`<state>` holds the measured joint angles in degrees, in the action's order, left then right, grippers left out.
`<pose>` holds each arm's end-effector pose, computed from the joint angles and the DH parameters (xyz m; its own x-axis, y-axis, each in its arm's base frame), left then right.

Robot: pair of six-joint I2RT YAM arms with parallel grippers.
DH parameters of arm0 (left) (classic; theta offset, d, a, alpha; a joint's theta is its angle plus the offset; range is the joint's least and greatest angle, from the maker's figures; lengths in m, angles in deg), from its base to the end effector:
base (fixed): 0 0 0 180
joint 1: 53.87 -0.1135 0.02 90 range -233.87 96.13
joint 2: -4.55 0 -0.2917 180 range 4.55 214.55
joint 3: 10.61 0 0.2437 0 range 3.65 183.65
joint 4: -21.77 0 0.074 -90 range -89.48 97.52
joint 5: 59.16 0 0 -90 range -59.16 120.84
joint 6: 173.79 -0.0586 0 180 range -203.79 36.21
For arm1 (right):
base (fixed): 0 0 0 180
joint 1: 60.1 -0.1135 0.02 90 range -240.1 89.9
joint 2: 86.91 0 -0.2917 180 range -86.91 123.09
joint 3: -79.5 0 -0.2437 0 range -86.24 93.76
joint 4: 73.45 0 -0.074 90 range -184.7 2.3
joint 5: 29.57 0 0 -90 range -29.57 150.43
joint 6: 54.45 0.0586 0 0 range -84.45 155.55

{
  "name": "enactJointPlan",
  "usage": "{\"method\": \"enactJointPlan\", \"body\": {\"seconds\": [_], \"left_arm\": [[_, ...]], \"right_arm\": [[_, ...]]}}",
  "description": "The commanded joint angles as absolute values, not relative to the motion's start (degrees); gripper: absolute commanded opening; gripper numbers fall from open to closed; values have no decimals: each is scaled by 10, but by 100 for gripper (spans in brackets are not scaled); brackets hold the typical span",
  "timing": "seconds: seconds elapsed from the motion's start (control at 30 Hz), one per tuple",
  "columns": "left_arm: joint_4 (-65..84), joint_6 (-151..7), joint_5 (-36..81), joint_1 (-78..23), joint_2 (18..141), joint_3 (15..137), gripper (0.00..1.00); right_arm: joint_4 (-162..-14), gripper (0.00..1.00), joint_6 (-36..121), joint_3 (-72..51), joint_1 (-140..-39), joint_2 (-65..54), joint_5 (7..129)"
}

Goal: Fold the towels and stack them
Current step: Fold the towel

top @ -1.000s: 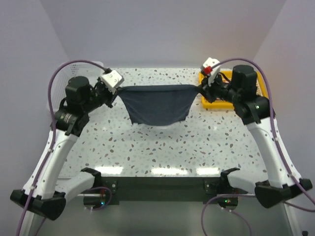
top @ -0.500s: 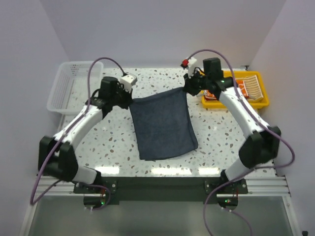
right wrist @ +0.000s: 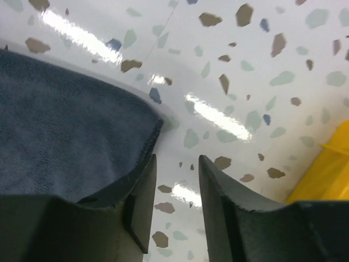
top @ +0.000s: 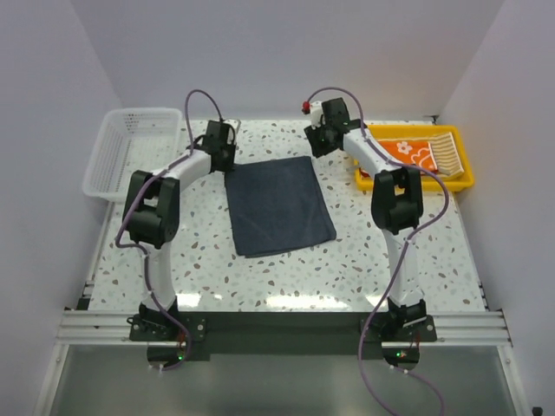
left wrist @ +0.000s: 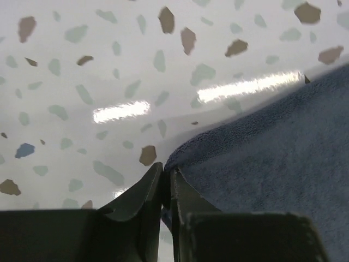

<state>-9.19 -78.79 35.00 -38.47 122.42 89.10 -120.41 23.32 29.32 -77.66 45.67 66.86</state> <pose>0.4587 -0.1219 0.1953 -0.7453 0.1151 -0.6568 0.1547 0.9880 -0.0024 0.5188 0.1711 0.2157 -0.6327 -0.4210 -0.6499 -0.5145 0.8558 -0.0535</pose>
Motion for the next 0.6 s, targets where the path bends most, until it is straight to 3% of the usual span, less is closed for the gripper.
{"method": "enactJointPlan", "body": {"seconds": [0.0, 0.03, 0.07, 0.17, 0.2, 0.27, 0.4, 0.57], "left_arm": [[-55, -749, 400, -407, 1238, 936, 17], [-58, -748, 399, -408, 1238, 941, 28], [-59, -746, 398, -408, 1232, 945, 52], [-74, -712, 398, -408, 1195, 936, 86], [-86, -700, 397, -408, 1181, 929, 90], [-107, -661, 401, -408, 1130, 895, 95], [-147, -593, 393, -406, 1020, 801, 95], [-131, -526, 336, -391, 858, 601, 85]], "right_arm": [[-1171, 41, 278, 340, -773, 435, 605], [-1174, 49, 288, 336, -773, 426, 595], [-1178, 52, 296, 319, -773, 414, 595], [-1197, 59, 340, 252, -773, 341, 597], [-1203, 59, 373, 231, -773, 322, 602], [-1226, 59, 407, 165, -774, 261, 617], [-1229, 58, 502, 25, -774, 165, 681], [-1184, 47, 561, -140, -777, 75, 754]]}}
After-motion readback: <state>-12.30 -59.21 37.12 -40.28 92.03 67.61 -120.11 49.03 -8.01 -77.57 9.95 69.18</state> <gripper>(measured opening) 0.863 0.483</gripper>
